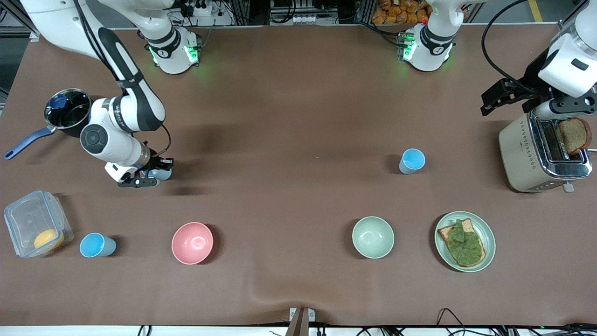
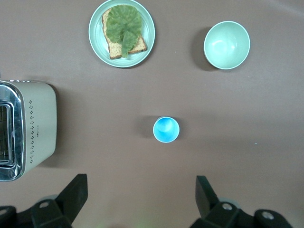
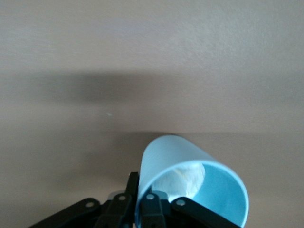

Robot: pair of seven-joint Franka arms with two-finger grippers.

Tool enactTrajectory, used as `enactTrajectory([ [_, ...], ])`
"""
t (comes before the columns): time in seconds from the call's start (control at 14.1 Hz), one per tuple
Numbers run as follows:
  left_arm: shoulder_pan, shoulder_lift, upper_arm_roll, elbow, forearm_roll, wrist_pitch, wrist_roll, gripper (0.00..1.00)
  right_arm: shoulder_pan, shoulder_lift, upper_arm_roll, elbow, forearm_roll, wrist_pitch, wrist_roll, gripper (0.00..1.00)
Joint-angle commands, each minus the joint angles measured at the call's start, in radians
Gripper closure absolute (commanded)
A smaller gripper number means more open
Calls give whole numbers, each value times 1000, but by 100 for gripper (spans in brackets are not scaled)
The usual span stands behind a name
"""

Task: Stack blue cups with both arms
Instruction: 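Close the right gripper on the blue cup's rim and lift it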

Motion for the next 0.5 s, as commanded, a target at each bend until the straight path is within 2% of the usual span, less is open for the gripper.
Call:
enactTrajectory([
  [0.0, 3, 4, 1, 19, -25, -14, -8, 0, 51, -26, 3, 54, -30, -65, 12, 100],
  [0.07, 3, 4, 1, 19, -25, -14, -8, 0, 93, -22, 4, 114, -26, -94, 36, 100],
  [0.21, 3, 6, 1, 19, -25, -14, -8, 0, 191, -17, 4, 241, -21, -245, 163, 100],
  [0.43, 3, 6, 1, 19, -25, -14, -8, 0, 375, 53, 4, 442, -20, -397, 415, 100],
])
